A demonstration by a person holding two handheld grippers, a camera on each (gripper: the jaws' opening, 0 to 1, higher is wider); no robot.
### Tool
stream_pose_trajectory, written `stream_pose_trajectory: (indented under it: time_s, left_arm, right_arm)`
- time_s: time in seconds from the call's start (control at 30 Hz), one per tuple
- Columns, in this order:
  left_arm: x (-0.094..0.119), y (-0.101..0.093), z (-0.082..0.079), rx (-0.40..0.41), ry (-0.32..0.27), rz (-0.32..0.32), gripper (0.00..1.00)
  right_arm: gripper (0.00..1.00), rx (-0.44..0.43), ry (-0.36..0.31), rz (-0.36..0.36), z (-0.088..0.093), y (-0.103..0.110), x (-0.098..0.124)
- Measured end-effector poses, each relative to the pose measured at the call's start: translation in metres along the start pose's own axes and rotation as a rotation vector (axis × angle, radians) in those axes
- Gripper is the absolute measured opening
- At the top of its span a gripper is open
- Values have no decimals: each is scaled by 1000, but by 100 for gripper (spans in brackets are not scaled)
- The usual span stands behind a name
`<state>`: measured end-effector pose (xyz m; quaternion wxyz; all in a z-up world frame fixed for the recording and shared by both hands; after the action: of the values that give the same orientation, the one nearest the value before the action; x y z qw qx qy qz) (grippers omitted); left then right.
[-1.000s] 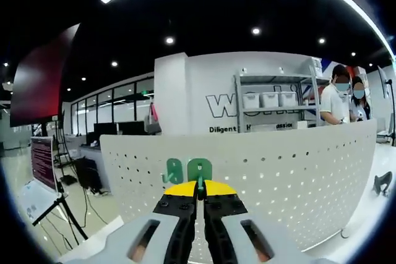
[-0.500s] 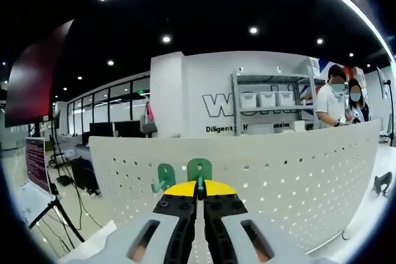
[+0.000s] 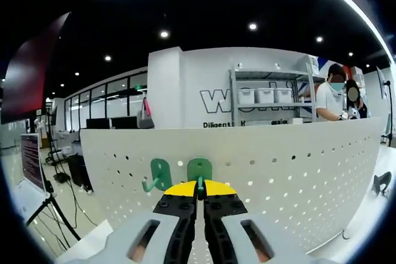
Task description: Insert the hook assembly into the mounting plate slot until the hook locks in place.
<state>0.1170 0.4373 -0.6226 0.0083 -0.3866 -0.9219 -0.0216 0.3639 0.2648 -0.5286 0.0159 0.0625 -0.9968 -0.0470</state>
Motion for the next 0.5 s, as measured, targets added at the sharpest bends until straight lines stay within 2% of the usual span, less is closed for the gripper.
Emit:
stream_pose_trajectory:
  time_s: [0.27,0.5]
  left_arm:
    - [-2,-3,4,14,9,5,67]
    - [-3,-1,6,22,8,8,66]
  right_arm:
    - [2,-5,-8,25,-1,-4,-4]
    - [2,-5,15,41,2,-2,-7]
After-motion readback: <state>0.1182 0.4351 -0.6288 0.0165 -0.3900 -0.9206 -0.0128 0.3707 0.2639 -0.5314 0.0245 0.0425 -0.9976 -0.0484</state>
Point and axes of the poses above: the point that each gripper's makers call its tool centre point, and the gripper's own axes: x roughly backward along the fingers, y roughly to its left, z roughly out of its underside, the point moved 5 cm from there along x, roughly backward along the fingers, and after that the axes turned 4 degrees about -x, right-handed, at the moved point
